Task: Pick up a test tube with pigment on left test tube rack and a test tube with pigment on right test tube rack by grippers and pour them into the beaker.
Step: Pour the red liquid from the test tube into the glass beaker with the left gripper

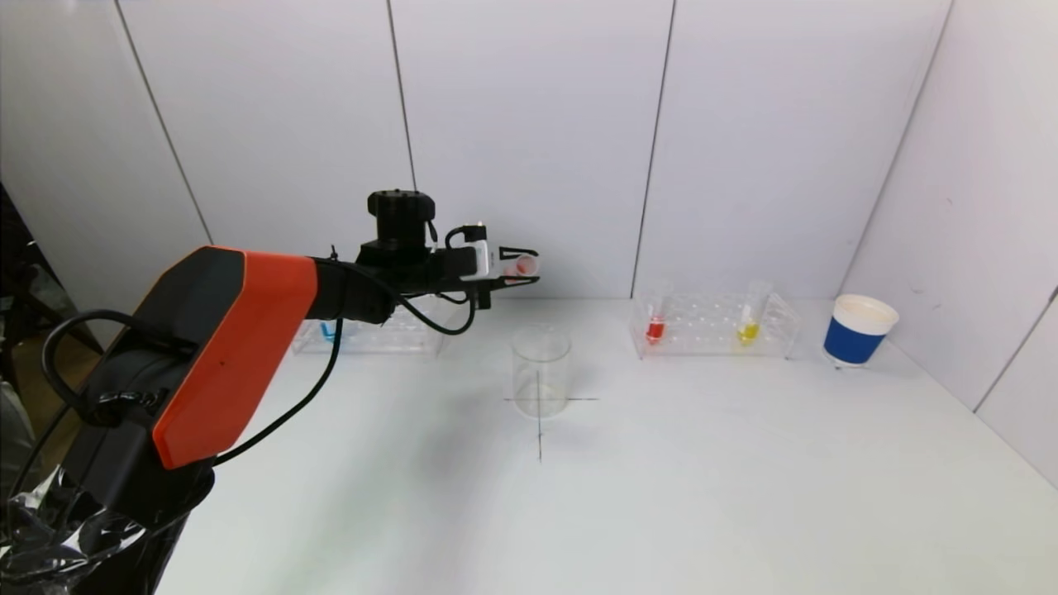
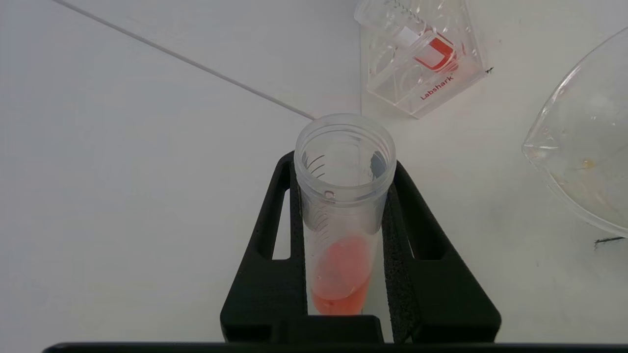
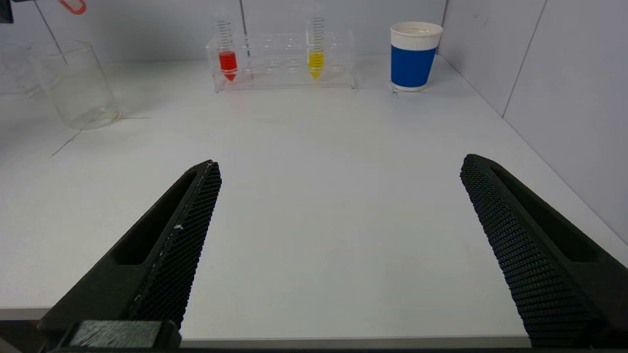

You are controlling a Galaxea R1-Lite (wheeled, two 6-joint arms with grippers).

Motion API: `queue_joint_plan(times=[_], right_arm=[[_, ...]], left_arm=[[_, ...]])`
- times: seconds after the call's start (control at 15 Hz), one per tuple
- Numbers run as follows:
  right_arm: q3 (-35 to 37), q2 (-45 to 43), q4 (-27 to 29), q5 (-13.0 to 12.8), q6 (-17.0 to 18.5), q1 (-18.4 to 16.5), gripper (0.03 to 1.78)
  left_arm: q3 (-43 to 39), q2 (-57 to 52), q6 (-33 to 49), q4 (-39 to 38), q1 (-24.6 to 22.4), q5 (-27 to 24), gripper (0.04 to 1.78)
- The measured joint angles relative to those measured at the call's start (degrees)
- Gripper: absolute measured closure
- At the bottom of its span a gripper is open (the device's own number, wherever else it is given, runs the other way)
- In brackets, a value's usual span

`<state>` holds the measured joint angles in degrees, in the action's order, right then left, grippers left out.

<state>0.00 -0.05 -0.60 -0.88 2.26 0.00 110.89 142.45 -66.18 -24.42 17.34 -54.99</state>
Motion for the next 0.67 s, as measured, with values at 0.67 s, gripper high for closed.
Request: queue_joint_plan(times=[0.67], right_arm=[[0.0, 0.0, 0.0, 0.0, 0.0, 0.0, 0.04]], left_arm=[[-6.6, 0.9, -9.5, -10.8, 1.5, 0.1, 1.37]])
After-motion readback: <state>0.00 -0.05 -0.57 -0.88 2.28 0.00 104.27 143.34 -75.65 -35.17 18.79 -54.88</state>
